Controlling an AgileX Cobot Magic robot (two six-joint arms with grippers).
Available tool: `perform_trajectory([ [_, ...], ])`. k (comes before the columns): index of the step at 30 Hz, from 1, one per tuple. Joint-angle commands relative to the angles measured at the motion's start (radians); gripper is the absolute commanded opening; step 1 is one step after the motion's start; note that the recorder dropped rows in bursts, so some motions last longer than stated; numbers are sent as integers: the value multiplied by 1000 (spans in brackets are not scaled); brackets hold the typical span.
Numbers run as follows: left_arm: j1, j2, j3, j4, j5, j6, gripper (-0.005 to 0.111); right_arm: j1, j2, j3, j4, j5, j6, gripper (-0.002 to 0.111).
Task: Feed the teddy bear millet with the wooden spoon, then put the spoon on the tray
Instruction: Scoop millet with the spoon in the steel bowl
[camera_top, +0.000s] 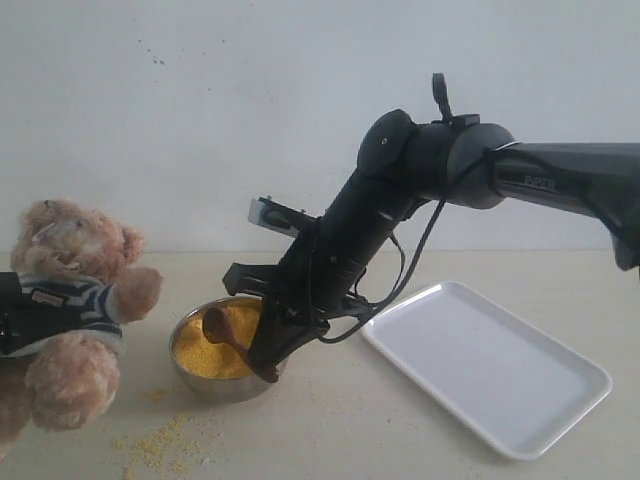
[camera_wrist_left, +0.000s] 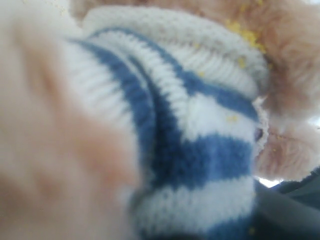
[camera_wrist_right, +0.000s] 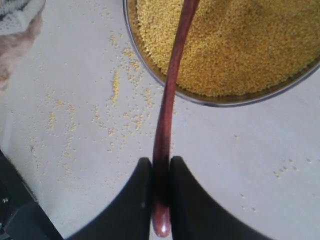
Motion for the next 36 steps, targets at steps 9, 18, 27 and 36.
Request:
perform_trajectory([
  [9,0,-7,-6,-11,18,8,4,-5,82,5,190,2,-99,0],
  [18,0,-7,-6,0,18,8,4,-41,82,5,168,2,-90,0],
  [27,0,-7,-6,-5,18,8,4,-64,82,5,166,2,-106,0],
  [36,0,-7,-6,-4,18,8,4,-64,82,5,166,2,-106,0],
])
